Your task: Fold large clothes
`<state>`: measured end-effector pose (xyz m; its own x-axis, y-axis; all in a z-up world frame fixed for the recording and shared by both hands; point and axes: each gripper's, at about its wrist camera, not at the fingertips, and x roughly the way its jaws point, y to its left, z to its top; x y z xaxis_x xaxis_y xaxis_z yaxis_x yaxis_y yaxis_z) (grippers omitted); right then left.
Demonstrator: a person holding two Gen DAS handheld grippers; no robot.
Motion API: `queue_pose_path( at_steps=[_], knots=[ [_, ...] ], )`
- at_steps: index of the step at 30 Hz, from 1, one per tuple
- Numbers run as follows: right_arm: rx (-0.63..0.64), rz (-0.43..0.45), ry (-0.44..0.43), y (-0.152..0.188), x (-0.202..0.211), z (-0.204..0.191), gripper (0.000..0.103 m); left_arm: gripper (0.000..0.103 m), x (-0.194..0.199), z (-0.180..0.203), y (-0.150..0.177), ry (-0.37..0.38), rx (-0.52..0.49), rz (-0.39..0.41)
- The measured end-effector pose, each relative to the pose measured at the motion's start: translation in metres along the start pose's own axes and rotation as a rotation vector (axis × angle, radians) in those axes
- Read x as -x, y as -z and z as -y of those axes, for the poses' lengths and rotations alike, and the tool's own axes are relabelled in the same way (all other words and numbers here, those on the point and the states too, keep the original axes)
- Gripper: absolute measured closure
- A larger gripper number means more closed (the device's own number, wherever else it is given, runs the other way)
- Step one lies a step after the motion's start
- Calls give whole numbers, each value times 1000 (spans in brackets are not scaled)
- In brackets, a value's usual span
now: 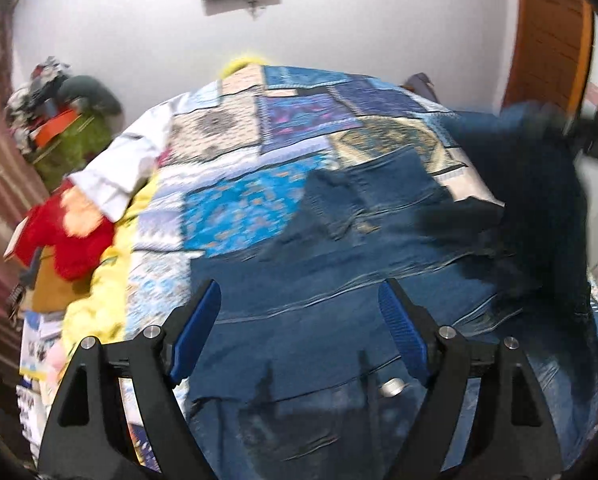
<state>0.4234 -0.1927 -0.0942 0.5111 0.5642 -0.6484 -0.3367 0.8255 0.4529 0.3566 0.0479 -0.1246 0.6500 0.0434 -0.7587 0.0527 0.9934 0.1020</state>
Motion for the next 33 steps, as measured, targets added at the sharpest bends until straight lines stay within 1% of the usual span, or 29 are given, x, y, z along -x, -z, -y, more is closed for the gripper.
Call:
queue_pose_path(
  at_steps=[2,4,5,6,8,10,11,12,15,16,18,21,23,28,31,33],
  knots=[
    [4,-89,0,23,-33,-6,94,22,0,-14,12,-13,21,-17],
    [6,-218,15,54,-72,-4,94,22,-1,-22,21,-20,31,-39],
    [14,-258,28,67,-82,-3,94,22,-2,-24,26,-27,32,-47],
    [26,-318,50,83,-98,-3,94,22,-2,-27,31,-36,33,-56],
    [36,-415,88,105,-115,7,93,22,-3,-30,39,-43,33,-69],
    [41,-464,101,116,-121,11,93,22,-4,-29,44,-40,28,-81],
    [50,-463,94,119,-120,12,93,22,-4,-28,46,-40,23,-84],
    [58,-470,89,117,-118,12,93,22,-4,-25,46,-40,16,-85],
    [45,-529,66,109,-107,15,93,22,-4,-14,42,-34,-12,-79],
    [45,-530,49,107,-96,12,93,22,-3,-9,38,-27,-23,-73],
    [71,-507,39,105,-80,11,93,22,-1,2,31,-15,-43,-60],
    [144,-449,50,101,-50,8,93,22,1,26,15,29,-82,-38],
    [163,-410,52,96,-34,12,93,22,-2,40,6,52,-98,-35],
    [144,-351,46,89,5,37,93,22,-12,83,-20,127,-134,-43],
    [111,-336,49,91,15,55,93,22,-19,107,-30,189,-153,-47],
    [87,-335,54,95,16,67,93,21,-34,125,-28,202,-183,-78]
  ],
)
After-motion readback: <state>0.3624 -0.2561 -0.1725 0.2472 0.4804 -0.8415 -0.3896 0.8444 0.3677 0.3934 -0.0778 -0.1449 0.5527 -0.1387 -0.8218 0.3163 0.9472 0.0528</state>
